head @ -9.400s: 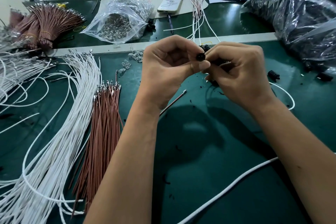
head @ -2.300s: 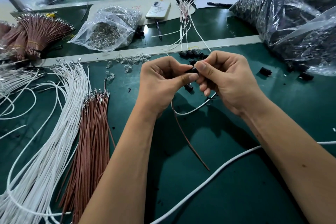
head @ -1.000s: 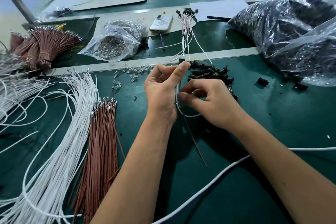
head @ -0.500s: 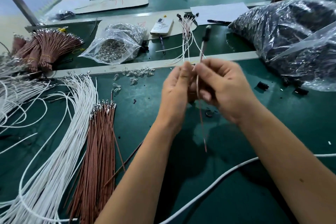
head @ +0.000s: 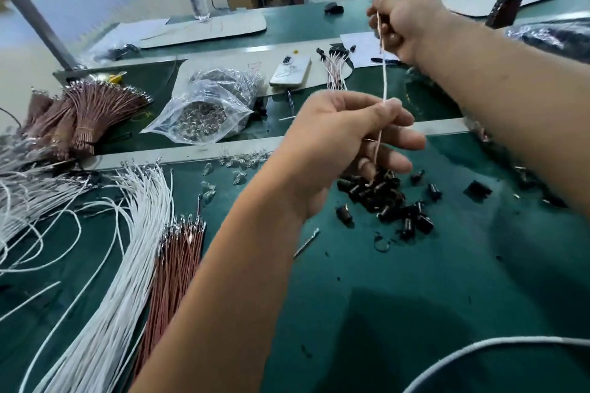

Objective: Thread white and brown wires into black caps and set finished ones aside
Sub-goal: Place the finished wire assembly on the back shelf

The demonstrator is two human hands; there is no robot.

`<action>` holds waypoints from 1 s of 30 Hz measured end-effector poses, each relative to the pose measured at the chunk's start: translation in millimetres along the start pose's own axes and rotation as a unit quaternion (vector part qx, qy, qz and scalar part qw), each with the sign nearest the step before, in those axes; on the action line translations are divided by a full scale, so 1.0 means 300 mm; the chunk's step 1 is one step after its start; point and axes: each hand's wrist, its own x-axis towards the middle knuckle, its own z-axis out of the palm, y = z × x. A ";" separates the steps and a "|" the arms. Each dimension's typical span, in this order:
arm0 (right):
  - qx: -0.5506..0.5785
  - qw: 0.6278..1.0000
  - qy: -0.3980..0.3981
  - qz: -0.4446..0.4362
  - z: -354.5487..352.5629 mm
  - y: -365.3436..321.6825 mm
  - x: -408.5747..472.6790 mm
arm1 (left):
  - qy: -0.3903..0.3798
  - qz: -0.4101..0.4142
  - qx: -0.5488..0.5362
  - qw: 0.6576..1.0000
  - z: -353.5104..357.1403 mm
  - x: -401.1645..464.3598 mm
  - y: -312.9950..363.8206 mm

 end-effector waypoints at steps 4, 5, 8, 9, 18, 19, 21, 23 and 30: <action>-0.142 0.989 -0.013 0.035 0.019 0.101 0.179 | -0.054 -0.042 0.055 0.996 -0.086 0.062 0.049; -0.172 0.984 -0.002 0.038 0.021 0.131 0.216 | -0.053 -0.049 0.098 0.993 -0.102 0.081 0.056; -0.232 0.972 0.030 0.035 0.044 0.203 0.318 | -0.018 -0.034 0.261 0.965 -0.141 0.183 0.071; -0.249 0.968 0.029 0.035 0.059 0.221 0.354 | 0.003 -0.024 0.313 0.949 -0.153 0.232 0.071; -0.337 0.938 0.060 0.044 0.168 0.197 0.566 | 0.161 -0.113 0.575 0.794 -0.250 0.538 -0.121; -0.385 0.920 0.065 0.031 0.161 0.199 0.550 | 0.171 -0.112 0.583 0.786 -0.254 0.537 -0.145; -0.471 0.879 0.071 -0.006 0.139 0.202 0.487 | 0.200 -0.089 0.611 0.760 -0.259 0.515 -0.171; -0.507 0.860 0.048 -0.042 0.111 0.206 0.400 | 0.223 -0.052 0.615 0.755 -0.251 0.467 -0.188; -0.583 0.802 -0.099 -0.086 0.000 0.205 -0.044 | 0.175 -0.076 0.574 0.796 -0.171 0.309 -0.270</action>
